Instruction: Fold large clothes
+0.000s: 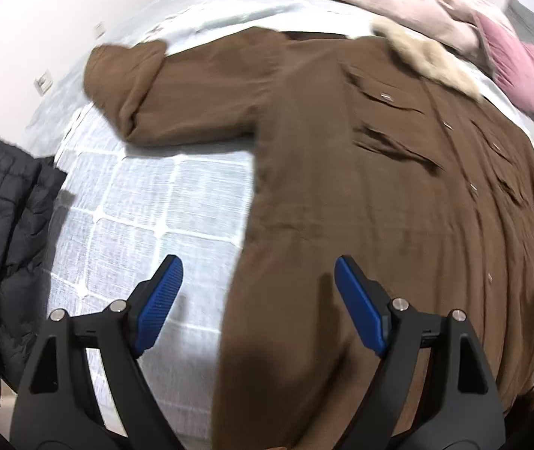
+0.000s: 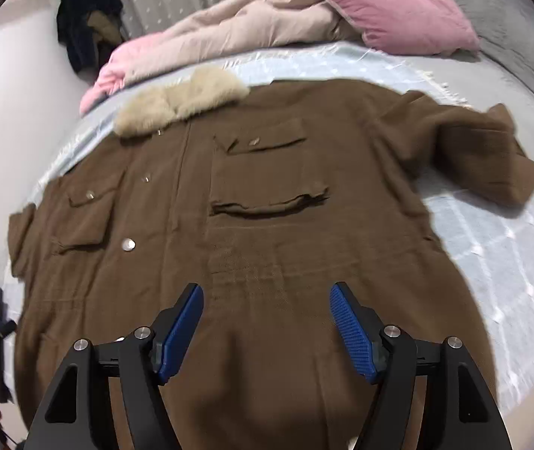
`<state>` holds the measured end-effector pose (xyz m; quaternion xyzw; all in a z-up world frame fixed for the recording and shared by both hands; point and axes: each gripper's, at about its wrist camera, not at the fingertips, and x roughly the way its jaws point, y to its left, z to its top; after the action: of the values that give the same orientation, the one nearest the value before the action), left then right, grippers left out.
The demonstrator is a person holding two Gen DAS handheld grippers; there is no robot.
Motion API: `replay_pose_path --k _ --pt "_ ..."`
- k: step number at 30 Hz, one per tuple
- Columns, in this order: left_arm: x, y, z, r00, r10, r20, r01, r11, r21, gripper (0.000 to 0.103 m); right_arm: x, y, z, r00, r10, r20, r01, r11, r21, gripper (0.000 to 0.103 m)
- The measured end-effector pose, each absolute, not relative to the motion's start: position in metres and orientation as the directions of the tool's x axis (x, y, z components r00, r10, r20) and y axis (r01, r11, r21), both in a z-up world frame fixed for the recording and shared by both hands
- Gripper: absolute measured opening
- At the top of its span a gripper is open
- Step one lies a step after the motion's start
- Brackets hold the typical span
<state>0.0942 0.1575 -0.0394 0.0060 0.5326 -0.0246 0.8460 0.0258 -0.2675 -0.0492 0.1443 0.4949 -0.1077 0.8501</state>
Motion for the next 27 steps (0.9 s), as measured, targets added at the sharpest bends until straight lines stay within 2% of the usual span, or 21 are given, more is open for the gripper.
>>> replay_pose_path --k 2,6,11,14,17,24,27 --pt "0.106 0.17 -0.043 0.424 -0.016 -0.905 0.009 1.0 -0.013 0.083 0.036 -0.269 -0.064 0.406 -0.009 -0.914 0.329 0.934 0.137 0.071" --pt "0.127 0.2 -0.04 0.445 0.019 -0.895 -0.071 0.997 -0.014 0.083 0.044 -0.274 -0.065 0.406 0.024 -0.913 0.317 0.934 0.165 0.071" --pt "0.156 0.256 -0.038 0.527 0.001 -0.85 -0.222 0.965 -0.137 0.083 0.052 -0.272 -0.067 0.399 0.019 -0.917 0.312 0.937 0.155 0.072" --pt "0.182 0.297 -0.053 0.518 0.086 -0.851 -0.376 0.917 -0.136 0.083 0.058 -0.27 -0.071 0.386 0.024 -0.922 0.303 0.941 0.151 0.072" --pt "0.204 0.315 -0.055 0.507 0.236 -0.829 -0.45 0.893 -0.021 0.083 0.06 -0.271 -0.073 0.377 0.022 -0.926 0.309 0.939 0.148 0.072" --pt "0.256 0.284 -0.048 0.563 0.286 -0.775 -0.321 0.94 0.114 0.083 0.073 -0.27 -0.079 0.361 -0.022 -0.932 0.327 0.939 0.105 0.072" --pt "0.284 0.271 -0.049 0.597 0.265 -0.757 -0.255 0.958 0.135 0.083 0.081 -0.263 -0.082 0.358 -0.067 -0.931 0.319 0.946 0.054 0.072"
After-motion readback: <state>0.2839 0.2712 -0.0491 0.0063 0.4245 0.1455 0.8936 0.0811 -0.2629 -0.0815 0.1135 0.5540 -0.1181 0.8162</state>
